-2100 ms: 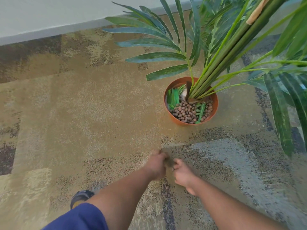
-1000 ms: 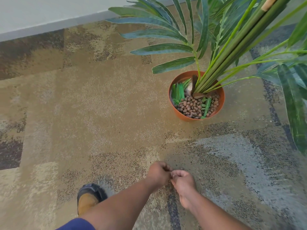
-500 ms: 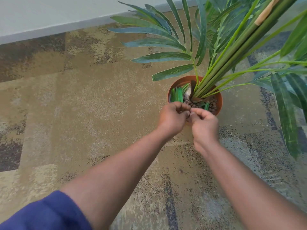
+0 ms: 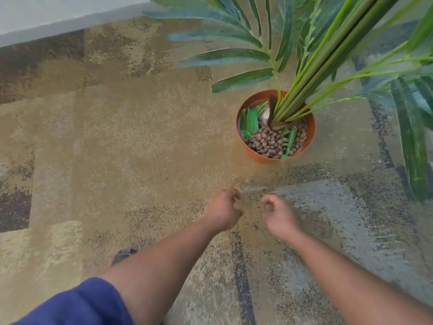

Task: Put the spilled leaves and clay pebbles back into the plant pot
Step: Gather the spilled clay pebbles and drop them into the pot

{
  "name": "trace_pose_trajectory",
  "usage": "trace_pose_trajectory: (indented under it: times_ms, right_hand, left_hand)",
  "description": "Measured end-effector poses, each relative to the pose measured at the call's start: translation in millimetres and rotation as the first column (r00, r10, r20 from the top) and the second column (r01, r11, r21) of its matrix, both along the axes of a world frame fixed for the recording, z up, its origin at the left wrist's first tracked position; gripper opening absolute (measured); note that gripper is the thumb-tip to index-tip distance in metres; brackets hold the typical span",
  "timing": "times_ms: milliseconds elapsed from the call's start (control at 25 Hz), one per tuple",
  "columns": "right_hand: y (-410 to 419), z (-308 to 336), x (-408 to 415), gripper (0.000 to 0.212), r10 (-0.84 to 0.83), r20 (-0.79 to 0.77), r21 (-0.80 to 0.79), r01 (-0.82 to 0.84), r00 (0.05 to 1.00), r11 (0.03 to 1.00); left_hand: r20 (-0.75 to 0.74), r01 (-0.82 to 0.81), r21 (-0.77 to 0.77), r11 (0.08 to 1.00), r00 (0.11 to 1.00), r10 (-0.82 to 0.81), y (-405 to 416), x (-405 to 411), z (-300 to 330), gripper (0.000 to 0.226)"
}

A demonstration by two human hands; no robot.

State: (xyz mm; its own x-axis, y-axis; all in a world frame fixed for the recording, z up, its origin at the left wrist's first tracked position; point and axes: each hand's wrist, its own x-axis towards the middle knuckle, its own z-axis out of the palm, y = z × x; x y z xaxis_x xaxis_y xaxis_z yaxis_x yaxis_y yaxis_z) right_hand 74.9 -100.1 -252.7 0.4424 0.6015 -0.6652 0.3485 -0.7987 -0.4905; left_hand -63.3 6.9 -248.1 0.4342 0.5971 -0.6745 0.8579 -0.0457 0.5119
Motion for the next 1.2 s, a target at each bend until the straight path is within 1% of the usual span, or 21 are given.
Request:
trace_pose_trajectory:
  times_ms: [40,120,200,240,280,360,440,600,640,680,760,800,840,880,920,960,1000,1040,1120,1160,1200]
  right_hand:
    - [-5.5,-8.3,-8.3,0.039,0.134,-0.011,-0.055,-0.134,0.991,0.989]
    - [-13.1,-20.9,-23.1,0.036,0.369,-0.013,-0.112,-0.368,0.929,0.923]
    - [-21.8,-28.4,-33.5,0.043,0.504,0.02,-0.137,-0.497,0.863,0.857]
    - [-26.5,-30.6,-37.2,0.043,0.512,0.026,-0.14,-0.504,0.859,0.852]
    - [-30.8,-31.2,-39.6,0.034,0.53,0.04,-0.137,-0.521,0.847,0.842]
    - [-40.7,-29.0,-42.6,0.02,0.626,0.063,-0.155,-0.612,0.777,0.775]
    - [-50.8,-29.0,-45.8,0.023,0.646,0.059,-0.17,-0.63,0.761,0.758]
    - [-66.2,-30.0,-52.2,0.05,0.659,0.073,-0.161,-0.643,0.749,0.749]
    - [-69.2,-30.1,-53.2,0.051,0.666,0.066,-0.176,-0.648,0.743,0.741]
    - [-70.7,-29.4,-53.6,0.046,0.683,0.054,-0.191,-0.664,0.728,0.723]
    - [-72.9,-25.7,-53.4,0.029,0.696,-0.003,-0.215,-0.68,0.718,0.701]
    - [-74.1,-23.8,-53.4,0.021,0.664,-0.008,-0.213,-0.65,0.748,0.729]
    - [-75.7,-23.6,-52.6,0.02,0.598,0.016,-0.209,-0.582,0.802,0.786]
    - [-76.6,-24.5,-50.4,0.022,0.488,0.05,-0.204,-0.469,0.872,0.859]
    - [-76.8,-25.9,-45.9,0.023,0.342,0.11,-0.193,-0.317,0.933,0.929]
    - [-78.1,-26.7,-38.3,0.021,0.178,0.188,-0.167,-0.148,0.966,0.975]
    - [-81.5,-28.3,-28.4,0.016,0.023,0.267,-0.126,0.011,0.964,0.992]
    - [-88.1,-31.3,-18.1,0.014,-0.136,0.319,-0.086,0.171,0.938,0.981]
    - [-106.7,-40.0,2.5,0.027,-0.398,0.329,-0.075,0.444,0.856,0.893]
    - [-115.5,-44.0,7.8,0.023,-0.461,0.299,-0.119,0.512,0.835,0.851]
    - [-123.2,-47.3,9.8,0.019,-0.49,0.258,-0.176,0.539,0.833,0.824]
  left_hand:
    - [-0.045,0.115,-0.082,0.99,0.992,-0.119,-13.1,-11.1,-9.2,0.041]
    - [-0.087,0.285,-0.18,0.942,0.949,-0.303,-37.8,-27.4,-19.7,0.05]
    - [-0.12,0.397,-0.222,0.89,0.895,-0.429,-62.6,-37.8,-25.3,0.058]
    - [-0.132,0.447,-0.221,0.867,0.867,-0.481,-74.3,-42.8,-28.4,0.063]
    - [-0.148,0.492,-0.204,0.846,0.839,-0.523,-84.3,-46.7,-31.3,0.067]
    - [-0.184,0.573,-0.167,0.802,0.781,-0.596,-99.4,-51.7,-34.3,0.077]
    - [-0.205,0.647,-0.163,0.745,0.716,-0.667,-109.0,-55.1,-34.6,0.081]
    - [-0.196,0.779,-0.13,0.614,0.587,-0.785,-121.3,-63.8,-31.7,0.071]
    - [-0.199,0.791,-0.134,0.597,0.569,-0.798,-123.4,-66.9,-32.4,0.07]
    - [-0.198,0.796,-0.139,0.589,0.561,-0.804,-124.8,-69.9,-33.1,0.065]
    - [-0.192,0.799,-0.156,0.581,0.552,-0.811,-124.8,-74.0,-33.0,0.048]
    - [-0.196,0.8,-0.161,0.577,0.547,-0.814,-123.7,-74.4,-33.3,0.039]
    - [-0.204,0.794,-0.156,0.587,0.556,-0.806,-121.5,-73.7,-33.6,0.031]
    - [-0.212,0.773,-0.141,0.619,0.587,-0.781,-118.5,-72.2,-34.0,0.028]
    - [-0.21,0.736,-0.113,0.667,0.639,-0.74,-115.3,-69.2,-34.5,0.03]
    - [-0.194,0.697,-0.07,0.714,0.692,-0.695,-111.5,-65.2,-35.2,0.036]
    - [-0.166,0.658,-0.01,0.753,0.741,-0.65,-106.4,-60.2,-35.4,0.042]
    - [-0.14,0.625,0.054,0.779,0.777,-0.614,-101.1,-55.0,-34.8,0.047]
    - [-0.104,0.529,0.162,0.833,0.848,-0.519,-89.3,-45.6,-34.8,0.052]
    - [-0.099,0.464,0.193,0.865,0.886,-0.453,-82.5,-42.4,-35.8,0.055]
    - [-0.101,0.393,0.198,0.898,0.919,-0.38,-75.8,-40.4,-36.9,0.058]
